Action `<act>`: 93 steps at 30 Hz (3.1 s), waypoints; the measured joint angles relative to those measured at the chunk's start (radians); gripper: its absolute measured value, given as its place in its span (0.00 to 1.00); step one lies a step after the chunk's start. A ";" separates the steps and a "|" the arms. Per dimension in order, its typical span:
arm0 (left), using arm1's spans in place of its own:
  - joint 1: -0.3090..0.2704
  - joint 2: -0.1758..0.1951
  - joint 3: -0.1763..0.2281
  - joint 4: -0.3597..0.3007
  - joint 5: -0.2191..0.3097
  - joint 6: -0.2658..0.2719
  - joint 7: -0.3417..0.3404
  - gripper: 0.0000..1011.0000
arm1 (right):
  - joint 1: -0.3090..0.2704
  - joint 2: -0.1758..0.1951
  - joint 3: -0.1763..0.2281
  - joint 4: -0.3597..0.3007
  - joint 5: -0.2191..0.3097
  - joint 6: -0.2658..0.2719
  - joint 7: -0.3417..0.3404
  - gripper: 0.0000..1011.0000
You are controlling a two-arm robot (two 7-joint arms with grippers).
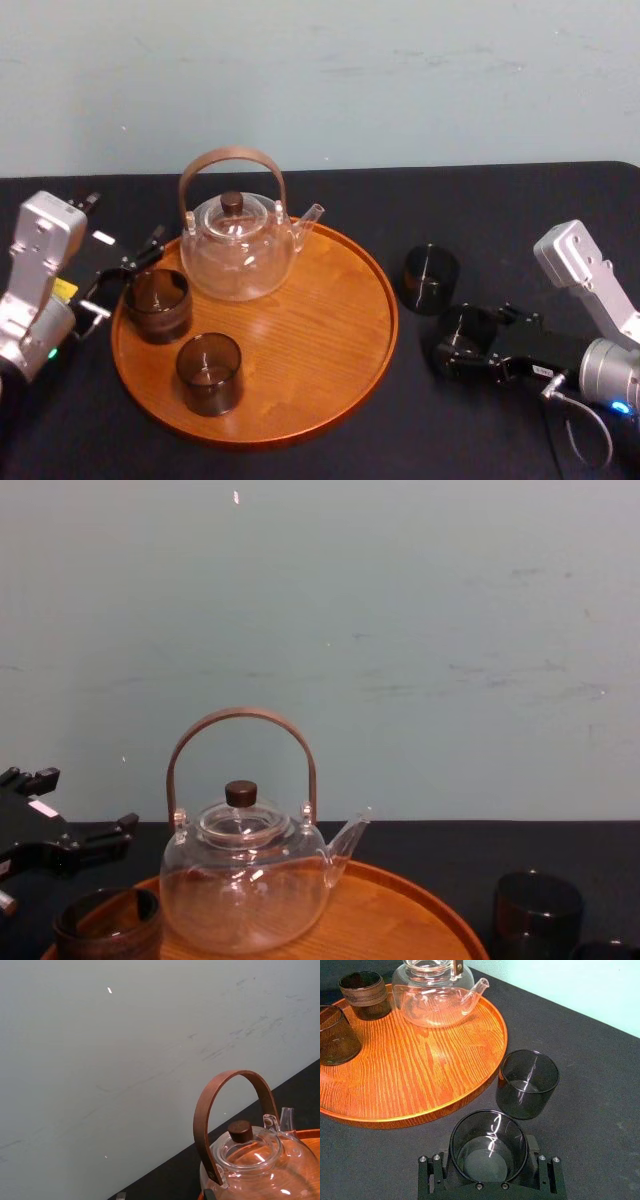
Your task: Pick up the glass from the table and place it on the tray.
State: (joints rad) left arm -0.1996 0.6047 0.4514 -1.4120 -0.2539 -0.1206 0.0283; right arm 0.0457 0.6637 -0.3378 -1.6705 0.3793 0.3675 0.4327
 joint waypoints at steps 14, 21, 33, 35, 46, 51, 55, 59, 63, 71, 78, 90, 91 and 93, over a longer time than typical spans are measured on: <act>0.000 0.000 0.000 0.000 0.000 0.000 0.000 0.99 | -0.001 0.005 0.008 -0.004 0.015 -0.005 0.010 0.89; 0.000 0.000 0.000 0.000 0.000 0.000 0.000 0.99 | 0.011 0.025 0.017 -0.023 0.049 -0.010 0.041 0.89; 0.000 0.000 0.000 0.000 0.000 0.000 0.000 0.99 | 0.082 0.046 -0.020 -0.024 0.069 -0.045 0.089 0.89; 0.000 0.000 0.000 0.000 0.000 0.000 0.000 0.99 | 0.101 0.043 -0.034 -0.018 0.068 -0.054 0.097 0.89; 0.000 0.000 0.000 0.000 0.000 0.000 0.000 0.99 | 0.176 0.015 -0.103 0.006 0.061 -0.091 0.131 0.89; 0.000 0.000 0.000 0.000 0.000 0.000 0.000 0.99 | 0.206 -0.001 -0.140 0.018 0.054 -0.100 0.146 0.89; 0.000 0.000 0.000 0.000 0.000 0.000 0.000 0.99 | 0.226 -0.014 -0.164 0.027 0.051 -0.106 0.157 0.89; 0.000 0.000 0.000 0.000 0.000 0.000 0.000 0.99 | 0.244 -0.027 -0.189 0.040 0.048 -0.111 0.167 0.89; 0.000 0.000 0.000 0.000 0.000 0.000 0.000 0.99 | 0.260 -0.039 -0.209 0.051 0.044 -0.117 0.174 0.89; 0.000 0.000 0.000 0.000 0.000 0.000 0.000 0.99 | 0.290 -0.070 -0.250 0.090 0.036 -0.135 0.188 0.89; 0.000 0.000 0.000 0.000 0.000 0.000 0.000 0.99 | 0.302 -0.090 -0.276 0.119 0.031 -0.149 0.195 0.89; 0.000 0.000 0.000 0.000 0.000 0.000 0.000 0.99 | 0.305 -0.112 -0.295 0.153 0.021 -0.182 0.197 0.89; 0.000 0.000 0.000 0.000 0.000 0.000 0.000 0.99 | 0.304 -0.113 -0.296 0.155 0.021 -0.184 0.198 0.89; 0.000 0.000 0.000 0.000 0.000 0.000 0.000 0.99 | 0.304 -0.118 -0.298 0.163 0.019 -0.190 0.198 0.89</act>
State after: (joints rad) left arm -0.1996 0.6047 0.4514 -1.4119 -0.2539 -0.1205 0.0283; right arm 0.3494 0.5458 -0.6358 -1.5071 0.3982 0.1773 0.6308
